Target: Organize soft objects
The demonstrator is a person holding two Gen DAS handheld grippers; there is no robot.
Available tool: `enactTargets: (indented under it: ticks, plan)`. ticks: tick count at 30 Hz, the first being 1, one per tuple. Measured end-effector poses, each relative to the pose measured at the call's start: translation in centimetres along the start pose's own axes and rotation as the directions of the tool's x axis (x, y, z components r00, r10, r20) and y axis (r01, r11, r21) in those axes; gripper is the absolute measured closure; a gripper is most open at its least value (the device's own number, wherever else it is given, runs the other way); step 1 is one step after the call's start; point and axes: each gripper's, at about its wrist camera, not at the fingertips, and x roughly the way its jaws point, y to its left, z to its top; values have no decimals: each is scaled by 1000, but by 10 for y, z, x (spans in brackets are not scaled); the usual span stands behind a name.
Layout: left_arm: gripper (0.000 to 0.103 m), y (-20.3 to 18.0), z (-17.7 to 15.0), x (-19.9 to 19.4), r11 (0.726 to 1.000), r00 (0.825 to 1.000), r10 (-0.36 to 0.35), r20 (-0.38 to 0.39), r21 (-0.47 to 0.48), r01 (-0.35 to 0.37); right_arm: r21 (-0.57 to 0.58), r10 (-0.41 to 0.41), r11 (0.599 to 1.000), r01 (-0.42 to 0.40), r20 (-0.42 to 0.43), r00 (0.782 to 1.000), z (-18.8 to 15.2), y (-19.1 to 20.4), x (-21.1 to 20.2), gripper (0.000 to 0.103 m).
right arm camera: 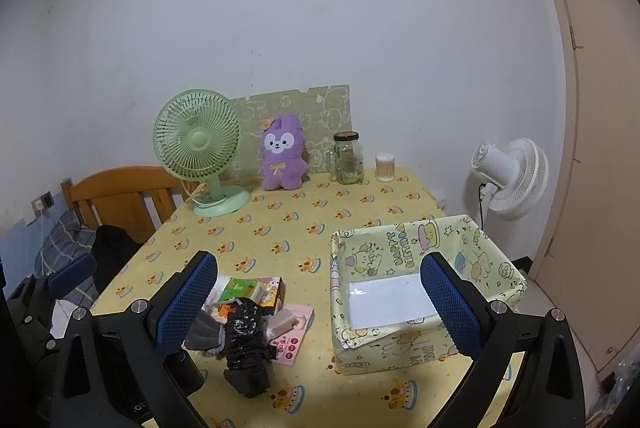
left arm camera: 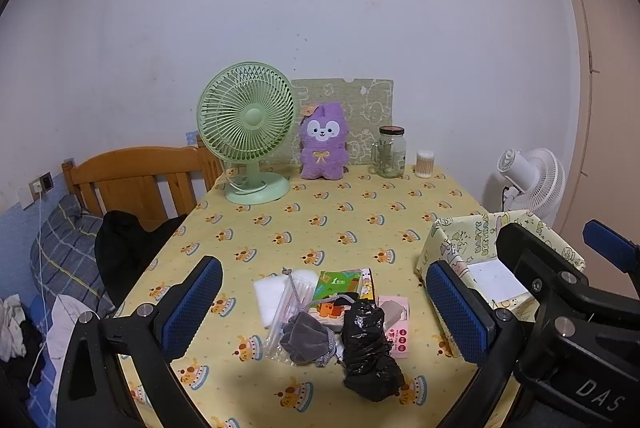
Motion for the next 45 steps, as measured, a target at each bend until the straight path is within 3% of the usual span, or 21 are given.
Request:
enactTargets:
  ticks: [31,45]
  plan:
    - [0,6,-2,4,1000,1000,-14,-3,-15,14,9,0,1000,0,-29,1000,-5,4,2,1]
    - [3,15,-28,10,999,1000,-8,-21,-32,8,1,29,1000,-29,-67,997,-25,16,13,5]
